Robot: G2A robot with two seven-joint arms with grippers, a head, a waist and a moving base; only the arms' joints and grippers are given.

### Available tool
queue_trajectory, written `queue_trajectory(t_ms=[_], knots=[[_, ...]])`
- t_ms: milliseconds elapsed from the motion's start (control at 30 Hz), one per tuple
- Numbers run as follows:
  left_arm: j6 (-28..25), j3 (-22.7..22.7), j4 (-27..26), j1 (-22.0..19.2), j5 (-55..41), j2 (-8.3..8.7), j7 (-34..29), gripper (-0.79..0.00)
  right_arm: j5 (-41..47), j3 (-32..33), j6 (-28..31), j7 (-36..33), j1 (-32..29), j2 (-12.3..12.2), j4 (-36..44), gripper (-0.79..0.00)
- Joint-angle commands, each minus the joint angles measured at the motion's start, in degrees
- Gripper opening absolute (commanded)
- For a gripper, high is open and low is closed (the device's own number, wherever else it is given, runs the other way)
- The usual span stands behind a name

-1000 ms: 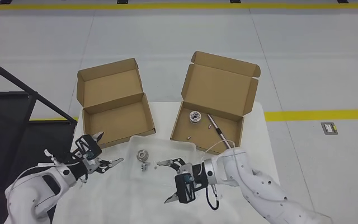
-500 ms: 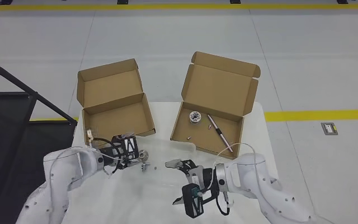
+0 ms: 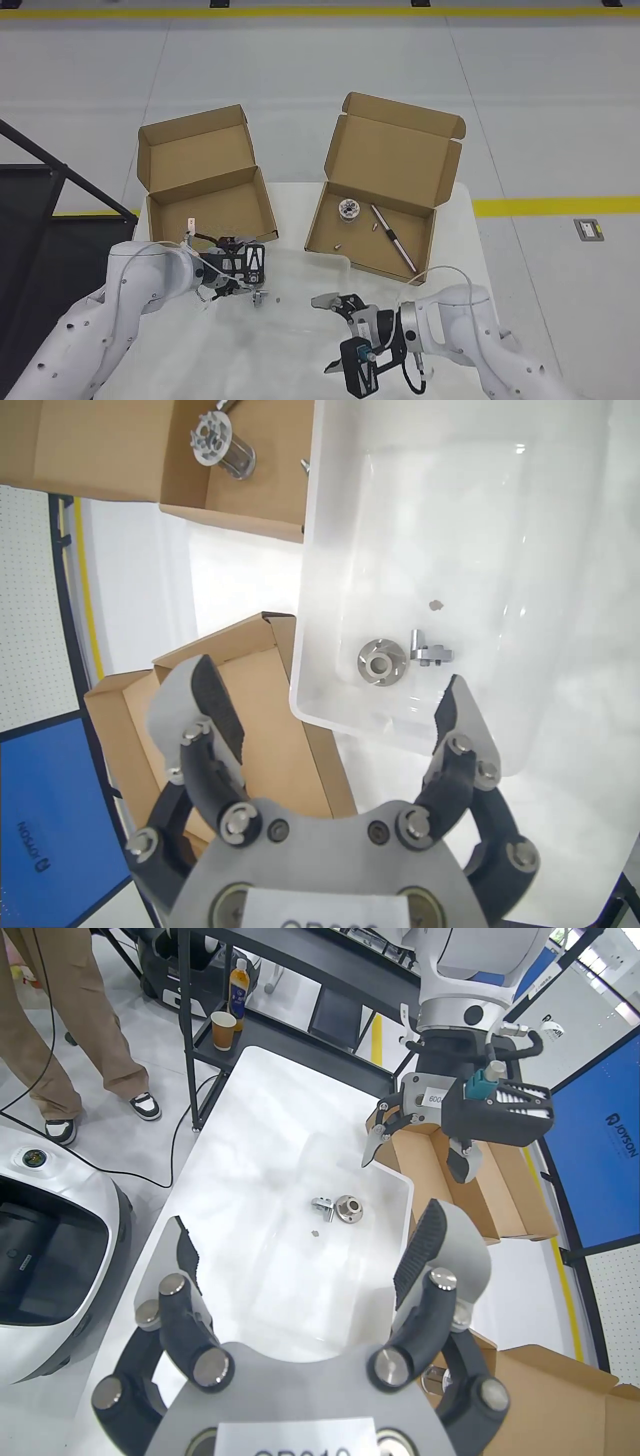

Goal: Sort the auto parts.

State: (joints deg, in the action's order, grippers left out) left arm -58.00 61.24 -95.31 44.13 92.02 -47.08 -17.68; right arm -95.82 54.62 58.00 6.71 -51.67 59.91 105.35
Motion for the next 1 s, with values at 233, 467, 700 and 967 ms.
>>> queue_trajectory(t_ms=[233, 467, 700, 967], knots=[[0.13, -0.89, -0.87, 1.91, 1.52, -0.01, -0.4, 0.0, 0.0, 0.0, 0.0, 0.0, 0.0, 0.0, 0.0, 0.0], [0.0, -7.47, 1.72, -1.59, 2.14, 0.97, 1.98, 0.0, 0.0, 0.0, 0.0, 0.0, 0.0, 0.0, 0.0, 0.0], [0.0, -15.78, 5.16, -8.89, -0.48, 2.96, 1.55, 0.0, 0.0, 0.0, 0.0, 0.0, 0.0, 0.0, 0.0, 0.0], [0.0, -27.68, 8.47, -17.57, -4.47, 3.27, -1.93, -0.083, 0.0, 0.0, 0.0, 0.0, 0.0, 0.0, 0.0, 0.0]])
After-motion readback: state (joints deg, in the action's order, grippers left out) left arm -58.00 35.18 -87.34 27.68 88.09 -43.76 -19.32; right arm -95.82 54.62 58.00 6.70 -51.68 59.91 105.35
